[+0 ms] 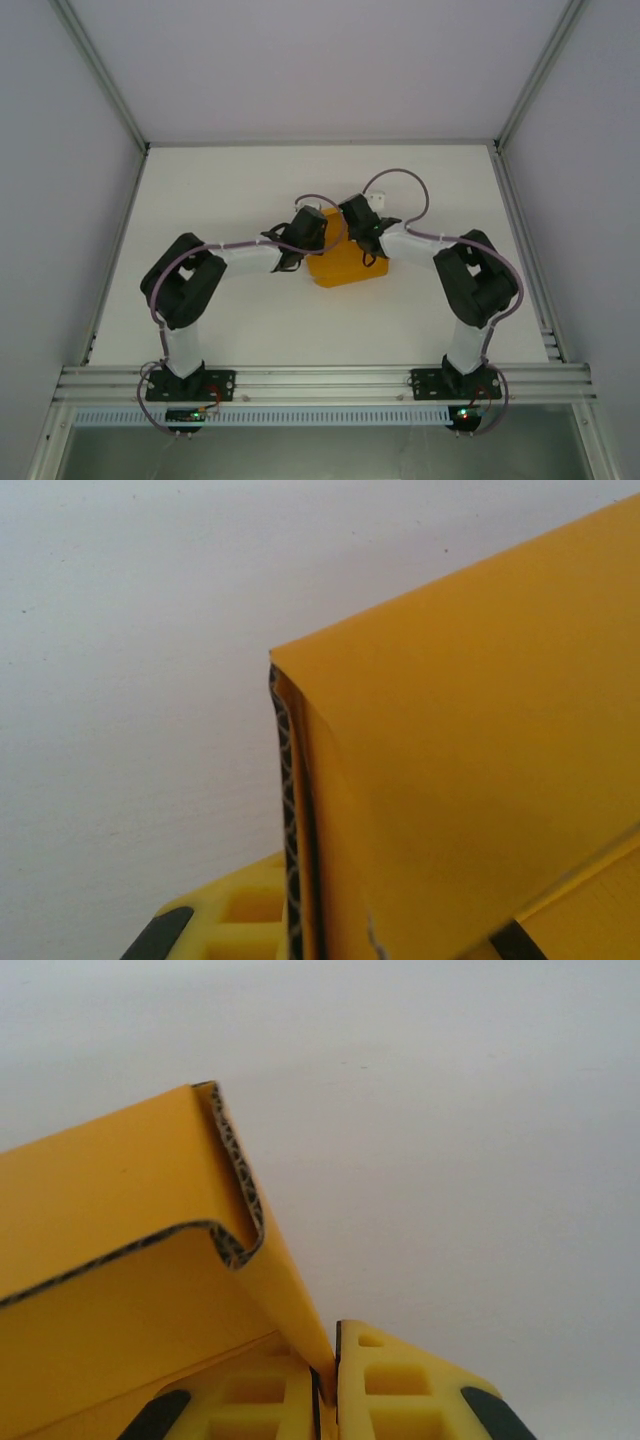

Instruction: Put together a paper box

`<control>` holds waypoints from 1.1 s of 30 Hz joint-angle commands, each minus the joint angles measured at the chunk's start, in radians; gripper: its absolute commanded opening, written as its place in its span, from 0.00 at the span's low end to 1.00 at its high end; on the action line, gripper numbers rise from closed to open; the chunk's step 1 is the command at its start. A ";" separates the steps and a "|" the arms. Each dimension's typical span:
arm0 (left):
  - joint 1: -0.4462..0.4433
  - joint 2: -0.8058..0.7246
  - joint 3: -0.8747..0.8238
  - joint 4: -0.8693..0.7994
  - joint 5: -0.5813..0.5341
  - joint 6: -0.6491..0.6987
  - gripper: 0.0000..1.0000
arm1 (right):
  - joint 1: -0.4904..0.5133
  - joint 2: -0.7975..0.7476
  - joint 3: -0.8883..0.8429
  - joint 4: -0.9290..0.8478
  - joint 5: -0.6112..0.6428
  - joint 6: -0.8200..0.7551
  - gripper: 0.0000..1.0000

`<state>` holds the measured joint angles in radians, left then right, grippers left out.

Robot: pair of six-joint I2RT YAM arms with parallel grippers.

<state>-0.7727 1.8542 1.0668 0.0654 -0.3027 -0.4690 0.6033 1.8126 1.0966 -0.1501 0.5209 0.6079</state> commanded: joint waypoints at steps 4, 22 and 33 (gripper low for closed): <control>-0.017 0.039 -0.034 -0.193 0.037 0.027 0.00 | -0.057 0.054 -0.064 -0.141 0.176 0.113 0.12; -0.017 0.056 -0.023 -0.157 0.027 0.016 0.00 | -0.005 -0.052 -0.316 0.540 -0.368 -0.233 0.39; -0.013 0.048 -0.135 0.091 0.024 0.116 0.00 | -0.025 -0.480 -0.407 0.161 -0.314 -0.236 0.90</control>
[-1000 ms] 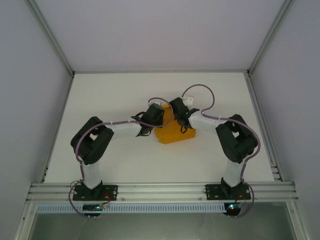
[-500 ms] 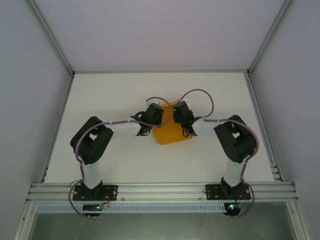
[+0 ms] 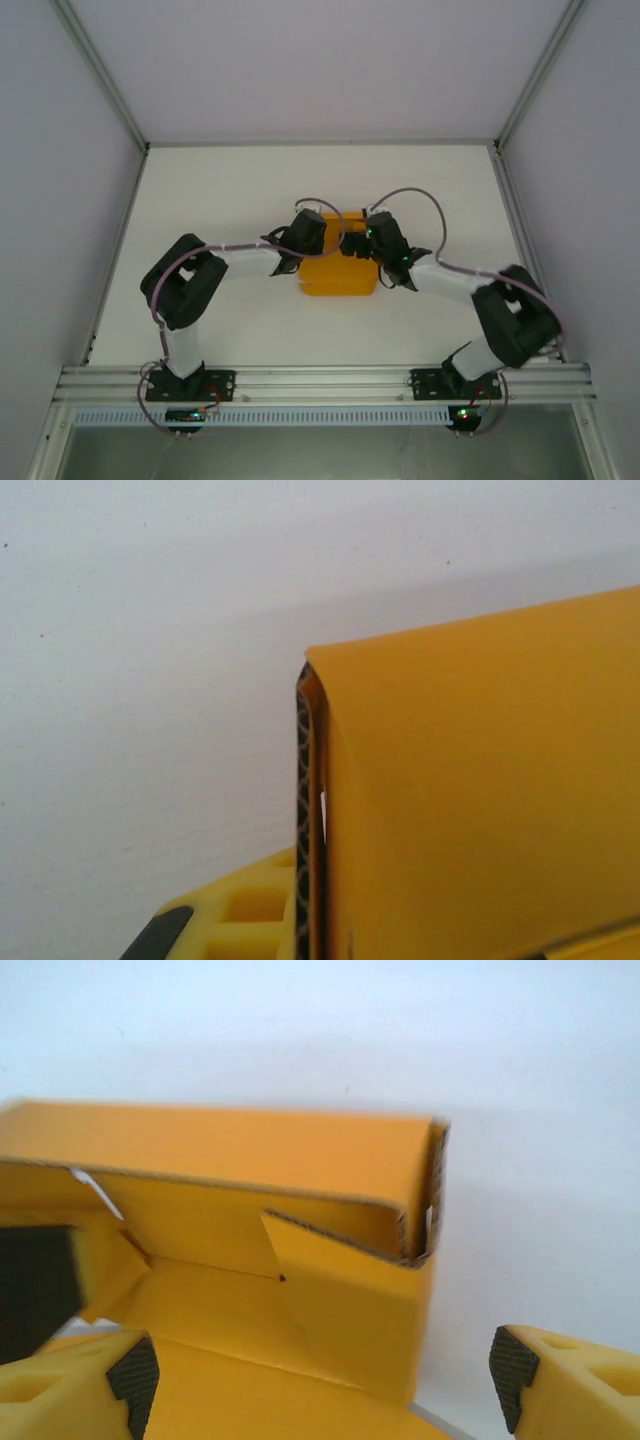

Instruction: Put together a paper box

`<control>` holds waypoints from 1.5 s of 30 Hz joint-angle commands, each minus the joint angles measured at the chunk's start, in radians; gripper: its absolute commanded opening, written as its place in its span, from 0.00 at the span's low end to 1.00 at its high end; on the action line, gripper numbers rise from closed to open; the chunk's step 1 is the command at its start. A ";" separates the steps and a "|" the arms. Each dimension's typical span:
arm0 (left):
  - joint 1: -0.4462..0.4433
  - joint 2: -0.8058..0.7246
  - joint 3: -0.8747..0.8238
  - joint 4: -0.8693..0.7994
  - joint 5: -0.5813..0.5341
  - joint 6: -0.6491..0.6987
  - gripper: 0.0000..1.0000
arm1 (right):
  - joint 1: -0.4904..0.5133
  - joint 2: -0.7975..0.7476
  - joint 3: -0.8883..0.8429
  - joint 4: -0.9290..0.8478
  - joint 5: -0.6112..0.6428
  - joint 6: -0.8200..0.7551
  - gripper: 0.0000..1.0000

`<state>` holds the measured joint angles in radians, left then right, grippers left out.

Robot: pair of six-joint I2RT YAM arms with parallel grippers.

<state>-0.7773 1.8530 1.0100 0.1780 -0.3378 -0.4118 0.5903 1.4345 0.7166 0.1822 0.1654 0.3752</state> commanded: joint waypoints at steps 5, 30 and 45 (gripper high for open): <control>-0.008 0.049 -0.142 0.134 0.095 0.124 0.00 | -0.110 -0.245 -0.007 -0.269 -0.043 -0.018 0.78; 0.002 0.077 -0.195 0.277 0.130 0.196 0.07 | -0.117 0.254 0.291 -0.167 -0.583 0.051 0.10; 0.001 0.043 -0.175 0.263 0.151 0.134 0.17 | -0.045 0.275 0.188 -0.236 -0.421 0.005 0.07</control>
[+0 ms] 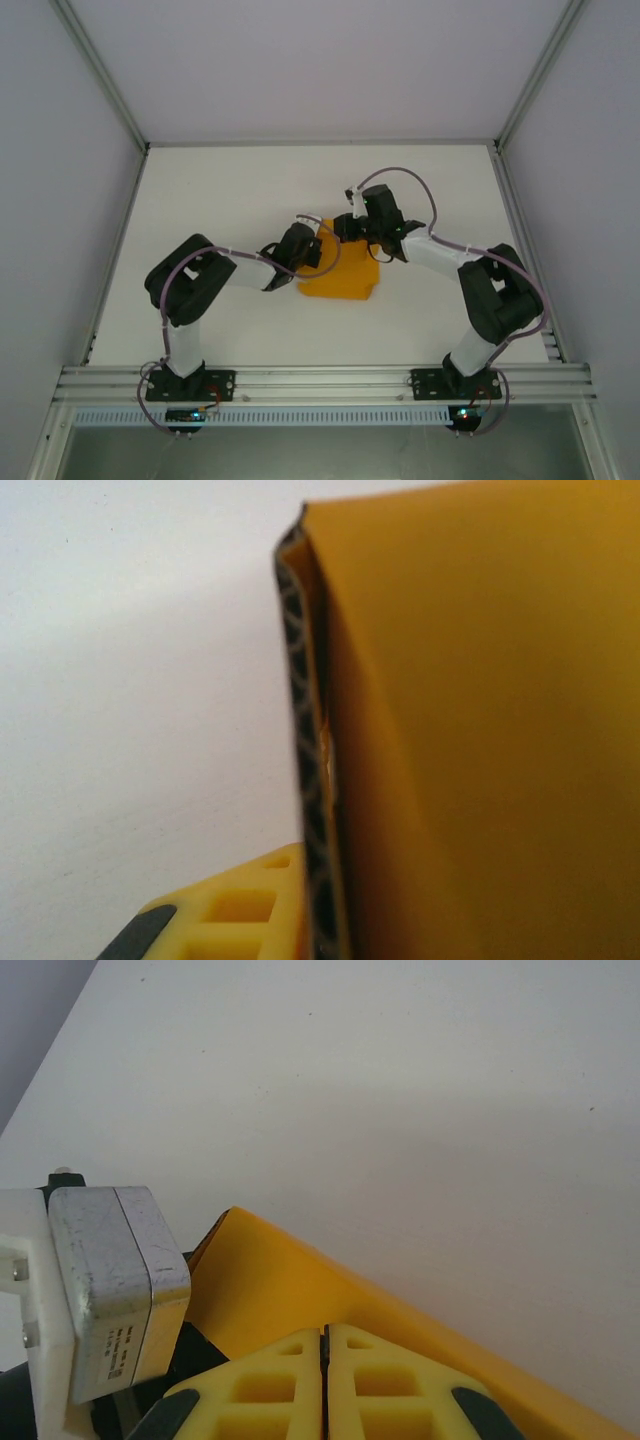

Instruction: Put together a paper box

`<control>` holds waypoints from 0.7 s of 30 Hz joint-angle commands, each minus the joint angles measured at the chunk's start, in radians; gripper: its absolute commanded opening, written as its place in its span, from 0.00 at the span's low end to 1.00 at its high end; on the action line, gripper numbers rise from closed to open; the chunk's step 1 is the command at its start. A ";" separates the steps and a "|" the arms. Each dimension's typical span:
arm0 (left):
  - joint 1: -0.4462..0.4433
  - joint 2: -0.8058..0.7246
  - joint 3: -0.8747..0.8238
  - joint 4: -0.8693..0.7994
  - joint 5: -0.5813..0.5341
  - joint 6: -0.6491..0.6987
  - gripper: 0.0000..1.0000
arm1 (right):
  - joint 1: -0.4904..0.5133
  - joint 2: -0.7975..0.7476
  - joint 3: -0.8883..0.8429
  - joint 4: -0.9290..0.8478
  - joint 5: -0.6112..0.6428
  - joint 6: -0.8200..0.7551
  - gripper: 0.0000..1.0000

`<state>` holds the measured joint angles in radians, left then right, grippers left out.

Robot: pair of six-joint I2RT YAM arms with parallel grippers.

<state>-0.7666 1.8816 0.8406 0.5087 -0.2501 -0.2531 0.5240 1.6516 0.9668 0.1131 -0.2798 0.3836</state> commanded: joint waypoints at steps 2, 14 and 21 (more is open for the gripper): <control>-0.009 0.010 0.000 -0.070 0.059 -0.032 0.17 | 0.022 0.054 -0.066 -0.157 0.028 -0.002 0.07; -0.008 -0.041 0.025 -0.062 0.032 -0.057 0.19 | 0.016 0.059 -0.044 -0.176 0.018 0.003 0.07; 0.000 -0.041 0.039 -0.047 0.041 -0.068 0.22 | 0.012 0.061 -0.047 -0.169 0.008 0.012 0.07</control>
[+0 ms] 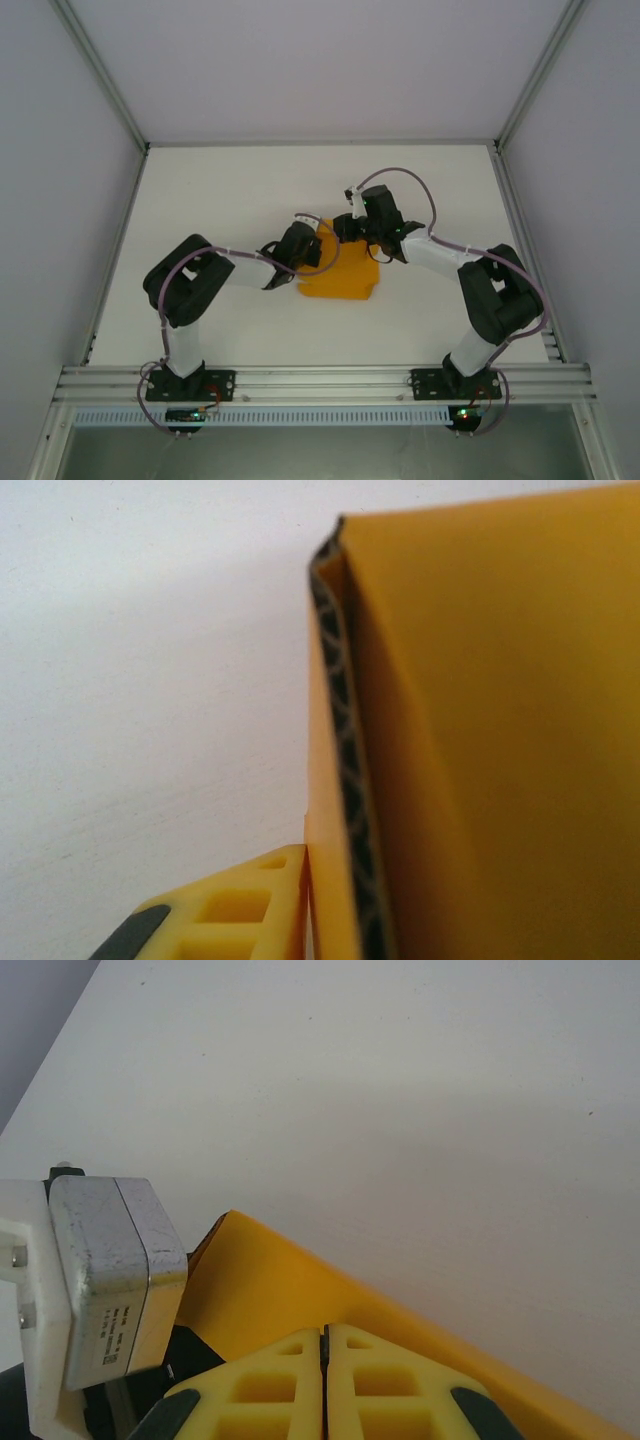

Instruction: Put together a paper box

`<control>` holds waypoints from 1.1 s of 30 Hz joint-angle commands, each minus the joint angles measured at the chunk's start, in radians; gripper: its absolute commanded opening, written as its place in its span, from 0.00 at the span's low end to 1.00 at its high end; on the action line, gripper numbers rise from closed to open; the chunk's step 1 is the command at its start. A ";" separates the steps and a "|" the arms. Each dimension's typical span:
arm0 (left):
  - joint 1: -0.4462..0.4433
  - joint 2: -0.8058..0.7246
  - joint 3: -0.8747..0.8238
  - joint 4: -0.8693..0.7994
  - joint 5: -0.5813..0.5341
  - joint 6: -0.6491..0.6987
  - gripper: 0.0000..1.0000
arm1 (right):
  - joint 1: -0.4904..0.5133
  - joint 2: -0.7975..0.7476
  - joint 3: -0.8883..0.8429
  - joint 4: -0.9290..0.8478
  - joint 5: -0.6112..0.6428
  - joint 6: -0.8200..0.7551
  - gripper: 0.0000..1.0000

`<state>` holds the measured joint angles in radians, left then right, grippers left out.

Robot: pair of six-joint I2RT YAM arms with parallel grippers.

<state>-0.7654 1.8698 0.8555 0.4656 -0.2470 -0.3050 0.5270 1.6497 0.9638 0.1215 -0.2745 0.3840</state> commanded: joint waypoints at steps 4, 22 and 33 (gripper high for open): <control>-0.001 -0.052 0.020 0.010 0.056 -0.009 0.27 | 0.006 0.058 -0.041 -0.177 -0.002 0.015 0.07; 0.015 0.026 0.052 0.017 -0.178 -0.080 0.00 | 0.002 0.058 -0.033 -0.178 -0.013 0.027 0.07; 0.016 -0.046 0.011 -0.070 -0.222 -0.128 0.00 | -0.074 -0.121 0.025 -0.246 -0.024 -0.018 0.51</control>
<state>-0.7803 1.8740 0.8913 0.4385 -0.4015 -0.3622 0.5030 1.6062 0.9749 0.0719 -0.3176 0.3965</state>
